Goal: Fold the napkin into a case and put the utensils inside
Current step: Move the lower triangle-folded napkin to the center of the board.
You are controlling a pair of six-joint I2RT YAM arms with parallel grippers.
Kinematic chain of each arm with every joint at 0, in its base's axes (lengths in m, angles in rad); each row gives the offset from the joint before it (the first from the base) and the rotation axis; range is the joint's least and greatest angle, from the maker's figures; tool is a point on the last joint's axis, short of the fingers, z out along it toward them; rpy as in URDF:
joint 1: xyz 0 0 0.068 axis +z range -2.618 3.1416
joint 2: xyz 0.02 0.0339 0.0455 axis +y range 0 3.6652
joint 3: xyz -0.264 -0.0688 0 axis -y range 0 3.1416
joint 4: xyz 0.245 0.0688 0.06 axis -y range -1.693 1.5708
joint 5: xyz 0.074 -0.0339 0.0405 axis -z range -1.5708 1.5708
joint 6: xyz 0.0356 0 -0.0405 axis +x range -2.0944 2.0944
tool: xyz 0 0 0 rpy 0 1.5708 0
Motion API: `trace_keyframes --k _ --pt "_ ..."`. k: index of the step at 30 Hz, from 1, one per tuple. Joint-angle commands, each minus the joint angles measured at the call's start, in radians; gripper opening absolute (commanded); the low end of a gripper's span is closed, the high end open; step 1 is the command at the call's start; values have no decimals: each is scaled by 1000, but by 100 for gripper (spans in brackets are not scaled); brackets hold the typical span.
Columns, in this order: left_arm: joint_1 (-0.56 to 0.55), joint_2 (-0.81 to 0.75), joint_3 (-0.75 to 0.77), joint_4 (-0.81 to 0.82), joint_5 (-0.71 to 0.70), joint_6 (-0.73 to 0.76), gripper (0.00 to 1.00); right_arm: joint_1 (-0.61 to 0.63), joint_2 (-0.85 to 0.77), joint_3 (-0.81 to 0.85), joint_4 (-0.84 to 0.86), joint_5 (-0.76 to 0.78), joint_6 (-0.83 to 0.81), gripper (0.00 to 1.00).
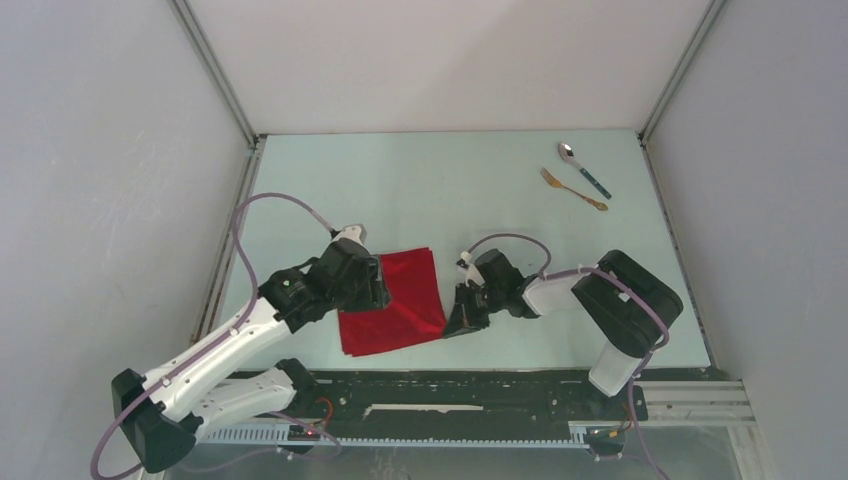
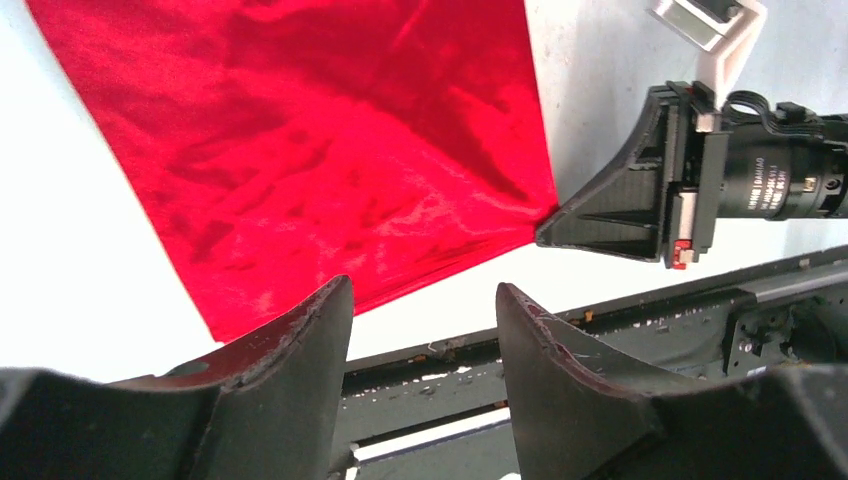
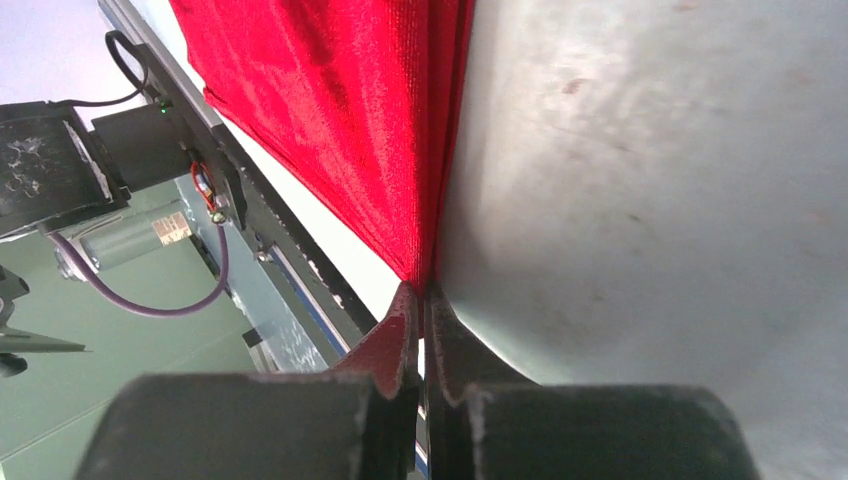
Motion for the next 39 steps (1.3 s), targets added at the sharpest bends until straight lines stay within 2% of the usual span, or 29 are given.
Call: trace_keyframes --k 1,7,9,12,14,18,20,21,24,27,32,39 --pt "50 -32 -22 38 -12 27 61 -66 -24 6 -198 20 -175 0" --pt "114 -47 -72 90 31 32 62 -154 -8 62 -423 6 -331 0" --pt "140 -51 -96 117 47 27 62 -188 -3 71 -445 -23 -343 0" --pt "187 -58 -128 151 74 24 63 -200 -23 103 -515 40 -339 1" --pt "220 -68 -144 167 96 24 63 -201 -46 127 -577 98 -343 11" --pt "292 -114 -162 164 109 30 63 -185 -168 211 -773 282 -365 43" --pt "335 -146 -157 142 92 36 65 -151 -241 272 -873 391 -359 55" --pt "357 -167 -147 121 75 42 66 -121 -266 309 -929 464 -344 60" --pt "411 -208 -84 50 -23 58 73 14 -291 414 -1001 602 -253 64" --pt "443 -228 25 -47 -190 48 82 190 -215 521 -966 623 -116 64" --pt "474 -243 183 -169 -414 11 87 394 30 782 -940 651 57 72" --pt "476 -305 323 -189 -483 61 87 519 397 1210 -1162 736 90 75"
